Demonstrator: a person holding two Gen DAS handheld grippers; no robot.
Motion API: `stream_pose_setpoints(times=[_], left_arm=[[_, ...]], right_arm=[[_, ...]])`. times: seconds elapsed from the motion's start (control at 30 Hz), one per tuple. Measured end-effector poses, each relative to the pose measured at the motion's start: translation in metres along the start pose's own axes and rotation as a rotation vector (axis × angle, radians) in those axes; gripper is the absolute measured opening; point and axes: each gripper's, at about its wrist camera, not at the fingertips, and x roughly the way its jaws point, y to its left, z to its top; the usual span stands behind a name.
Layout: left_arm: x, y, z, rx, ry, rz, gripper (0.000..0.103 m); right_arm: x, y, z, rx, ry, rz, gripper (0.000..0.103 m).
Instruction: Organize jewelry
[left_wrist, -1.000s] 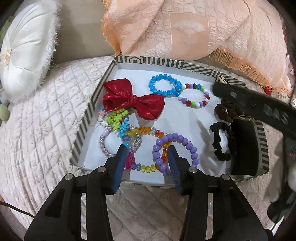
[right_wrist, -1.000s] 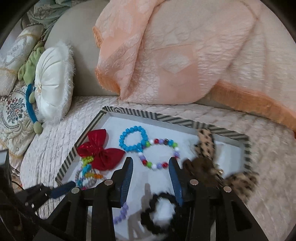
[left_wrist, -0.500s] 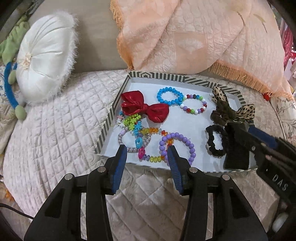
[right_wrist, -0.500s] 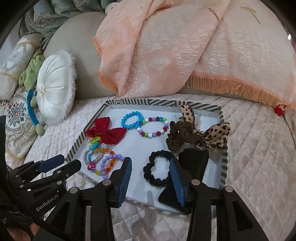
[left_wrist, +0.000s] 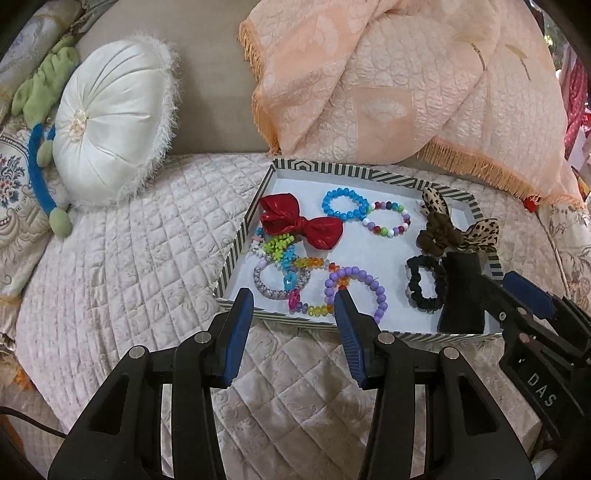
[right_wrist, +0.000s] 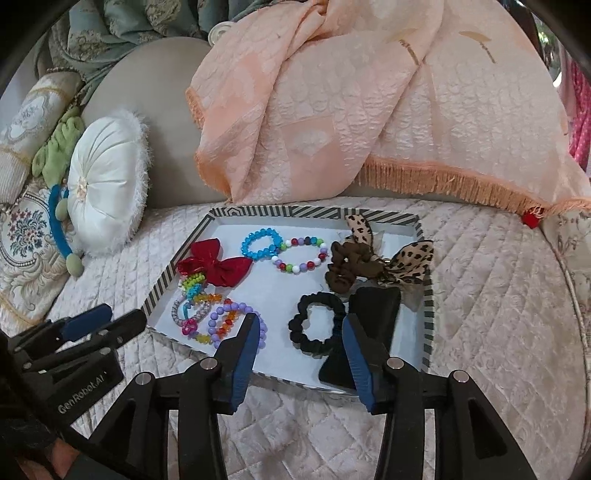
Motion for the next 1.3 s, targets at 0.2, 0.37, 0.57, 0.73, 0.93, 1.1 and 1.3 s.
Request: stream_pose_setpoints(times=[0.2,0.37,0.57,0.73,0.93,1.1,1.3], left_arm=[[-0.01,-0.005,0.0,0.007,-0.026,0.014,0.045],[-0.014,-0.006,-0.001,0.004,-0.032,0.015,0.045],[-0.018,-0.006,-0.002,0.006,-0.046,0.028,0.045],[-0.019,-0.007,-0.003,0.013,-0.05,0.034,0.045],[-0.019,-0.007,-0.002,0.013,-0.055,0.037,0.045],[-0.019,-0.008,-0.002,0.018,-0.054,0.038,0.045],[-0.018,-0.008,-0.002,0.025,-0.059,0.044,0.045]], right_arm=[[-0.008,0.002,-0.004,-0.011,0.0,-0.005,0.053],[-0.014,0.0,-0.004,-0.006,-0.008,-0.006,0.053],[-0.016,0.002,-0.004,-0.017,-0.006,-0.01,0.054],[-0.016,0.001,-0.005,-0.016,-0.002,-0.012,0.054],[-0.015,0.0,-0.005,-0.019,0.002,-0.013,0.054],[-0.014,0.0,-0.006,-0.02,0.006,-0.009,0.054],[-0.011,0.0,-0.006,-0.026,0.014,0.0,0.054]])
